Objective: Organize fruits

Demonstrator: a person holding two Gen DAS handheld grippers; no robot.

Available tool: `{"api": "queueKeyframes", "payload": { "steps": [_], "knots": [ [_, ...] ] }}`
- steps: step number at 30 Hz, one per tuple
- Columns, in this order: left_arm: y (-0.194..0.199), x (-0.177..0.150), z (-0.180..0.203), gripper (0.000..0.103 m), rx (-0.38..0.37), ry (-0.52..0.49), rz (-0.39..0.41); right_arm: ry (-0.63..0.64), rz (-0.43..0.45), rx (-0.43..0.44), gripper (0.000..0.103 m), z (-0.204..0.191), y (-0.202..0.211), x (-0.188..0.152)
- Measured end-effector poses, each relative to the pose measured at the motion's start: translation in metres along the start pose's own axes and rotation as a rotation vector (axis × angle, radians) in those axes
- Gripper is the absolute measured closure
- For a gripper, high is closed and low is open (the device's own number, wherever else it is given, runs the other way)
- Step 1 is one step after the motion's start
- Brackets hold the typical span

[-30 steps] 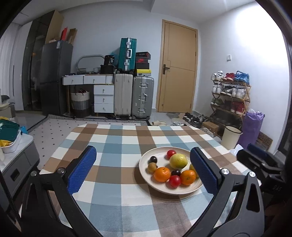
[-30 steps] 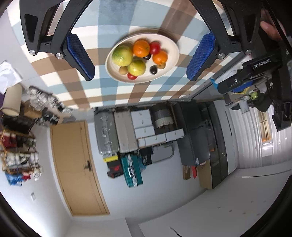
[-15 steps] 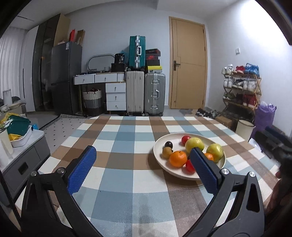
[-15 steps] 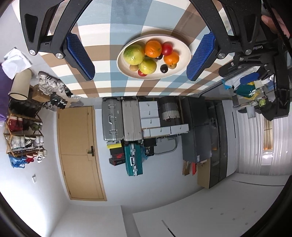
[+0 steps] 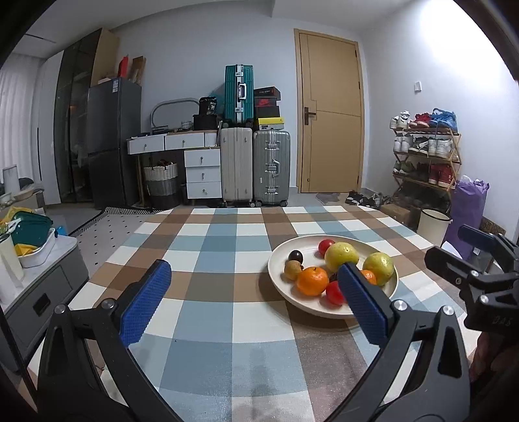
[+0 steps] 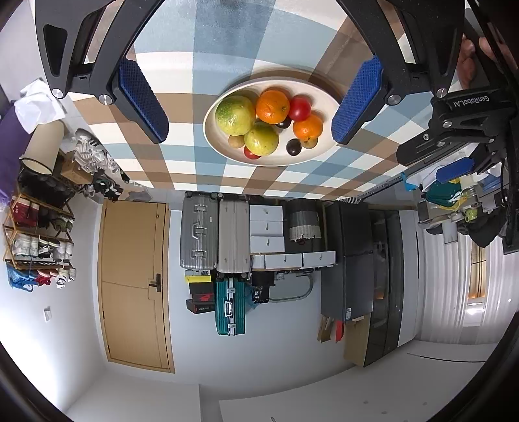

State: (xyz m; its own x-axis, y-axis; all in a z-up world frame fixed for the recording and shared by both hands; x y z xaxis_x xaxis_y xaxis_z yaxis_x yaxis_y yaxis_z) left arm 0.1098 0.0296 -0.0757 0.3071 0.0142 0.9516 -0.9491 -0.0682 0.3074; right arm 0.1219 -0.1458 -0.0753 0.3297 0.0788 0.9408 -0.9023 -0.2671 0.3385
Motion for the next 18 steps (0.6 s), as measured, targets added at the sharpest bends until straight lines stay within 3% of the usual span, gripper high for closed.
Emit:
{"api": "queueKeyframes", "payload": {
  "steps": [18],
  "knots": [
    [-0.0002,-0.0004,-0.0002,0.001,0.000,0.000,0.001,0.000,0.000,0.000,0.000,0.0004,0.0005,-0.0005]
  ]
}}
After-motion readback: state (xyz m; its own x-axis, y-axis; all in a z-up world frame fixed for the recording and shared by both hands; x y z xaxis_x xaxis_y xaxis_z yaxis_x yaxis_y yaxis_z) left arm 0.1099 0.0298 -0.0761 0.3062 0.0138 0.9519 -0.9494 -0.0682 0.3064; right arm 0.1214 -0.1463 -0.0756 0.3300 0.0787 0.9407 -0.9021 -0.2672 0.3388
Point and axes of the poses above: each gripper's, at about its wrist camera, not at the fingertips, and y roughly against the way its jaws point, z to its right, x to its top, the point moved 7 cm from there along -y, roughly the way its jaws point, and after that the axes turned 3 degrees about x, right-handed, at the moved point
